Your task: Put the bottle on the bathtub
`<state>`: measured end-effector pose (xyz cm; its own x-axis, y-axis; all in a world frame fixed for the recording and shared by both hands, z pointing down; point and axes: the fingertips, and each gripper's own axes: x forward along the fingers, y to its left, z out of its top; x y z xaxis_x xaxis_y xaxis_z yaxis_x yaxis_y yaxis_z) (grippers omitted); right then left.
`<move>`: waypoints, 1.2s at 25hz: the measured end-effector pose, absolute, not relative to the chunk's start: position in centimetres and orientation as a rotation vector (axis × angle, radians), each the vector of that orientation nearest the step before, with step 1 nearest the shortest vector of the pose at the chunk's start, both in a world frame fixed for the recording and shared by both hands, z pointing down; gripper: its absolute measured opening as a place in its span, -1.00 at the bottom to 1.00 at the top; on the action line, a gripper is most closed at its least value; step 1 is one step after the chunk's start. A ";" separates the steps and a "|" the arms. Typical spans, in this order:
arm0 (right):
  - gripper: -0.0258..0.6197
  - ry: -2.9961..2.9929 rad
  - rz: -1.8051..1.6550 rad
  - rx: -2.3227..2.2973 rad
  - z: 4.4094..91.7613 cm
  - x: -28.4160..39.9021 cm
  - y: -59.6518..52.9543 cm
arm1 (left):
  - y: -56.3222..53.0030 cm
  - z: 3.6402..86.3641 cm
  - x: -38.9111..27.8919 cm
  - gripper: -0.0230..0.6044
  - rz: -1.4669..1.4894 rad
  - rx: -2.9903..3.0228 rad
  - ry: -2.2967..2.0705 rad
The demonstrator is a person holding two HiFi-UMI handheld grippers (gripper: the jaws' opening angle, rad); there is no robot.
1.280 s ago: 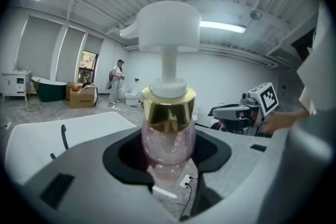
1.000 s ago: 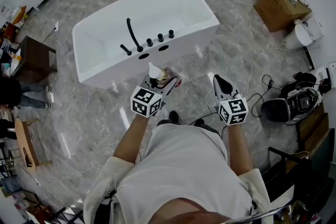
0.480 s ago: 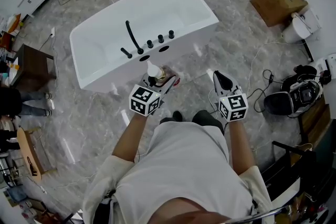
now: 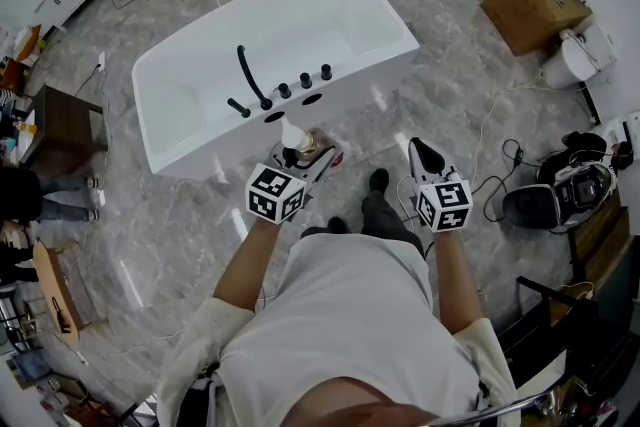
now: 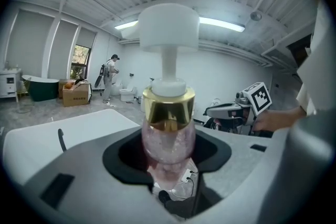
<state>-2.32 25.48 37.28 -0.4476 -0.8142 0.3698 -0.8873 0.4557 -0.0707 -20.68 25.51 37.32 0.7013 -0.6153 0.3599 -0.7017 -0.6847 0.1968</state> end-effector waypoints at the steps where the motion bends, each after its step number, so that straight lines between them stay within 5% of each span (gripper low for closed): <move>1: -0.82 -2.429 0.376 1.457 37.5 -2.0 24.6 | 24.8 37.4 -20.4 -0.24 0.380 2.589 -1.038; 30: -0.82 -2.504 0.502 1.142 43.3 6.5 -6.9 | -3.6 41.7 -10.5 -0.24 0.451 2.408 -1.205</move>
